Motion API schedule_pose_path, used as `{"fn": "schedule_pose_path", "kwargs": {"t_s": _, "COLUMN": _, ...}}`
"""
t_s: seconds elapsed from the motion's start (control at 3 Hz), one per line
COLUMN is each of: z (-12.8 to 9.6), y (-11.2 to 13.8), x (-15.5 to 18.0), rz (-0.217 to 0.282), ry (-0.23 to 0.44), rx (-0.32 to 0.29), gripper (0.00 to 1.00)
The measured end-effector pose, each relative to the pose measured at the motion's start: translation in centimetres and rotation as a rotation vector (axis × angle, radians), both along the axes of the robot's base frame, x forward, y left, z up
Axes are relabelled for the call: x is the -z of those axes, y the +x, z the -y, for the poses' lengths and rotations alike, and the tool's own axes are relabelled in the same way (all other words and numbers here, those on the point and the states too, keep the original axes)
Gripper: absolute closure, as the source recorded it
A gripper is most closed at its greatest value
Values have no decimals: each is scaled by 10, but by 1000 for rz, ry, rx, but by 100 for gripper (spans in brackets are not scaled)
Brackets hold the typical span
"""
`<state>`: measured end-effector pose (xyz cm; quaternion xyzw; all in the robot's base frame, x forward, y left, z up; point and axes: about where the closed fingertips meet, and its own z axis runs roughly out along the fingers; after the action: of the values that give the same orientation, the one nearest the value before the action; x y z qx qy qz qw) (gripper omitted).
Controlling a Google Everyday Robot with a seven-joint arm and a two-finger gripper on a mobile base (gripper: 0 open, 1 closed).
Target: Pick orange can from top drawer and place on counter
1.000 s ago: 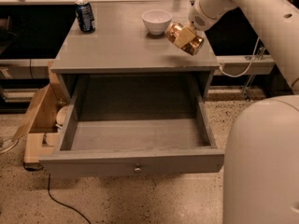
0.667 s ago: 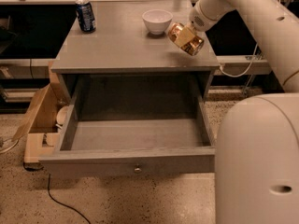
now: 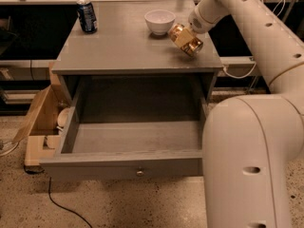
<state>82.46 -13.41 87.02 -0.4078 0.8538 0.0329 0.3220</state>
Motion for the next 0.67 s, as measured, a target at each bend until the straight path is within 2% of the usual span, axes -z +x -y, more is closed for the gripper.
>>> {"fn": "schedule_pose_path", "kwargs": {"t_s": 0.33, "z": -1, "y": 9, "x": 6, "rz": -7, "ry": 10, "rx": 10, "gripper": 16}}
{"fn": "schedule_pose_path", "kwargs": {"t_s": 0.67, "z": -3, "y": 14, "x": 8, "rz": -6, "ry": 21, "rx": 10, "gripper": 0}}
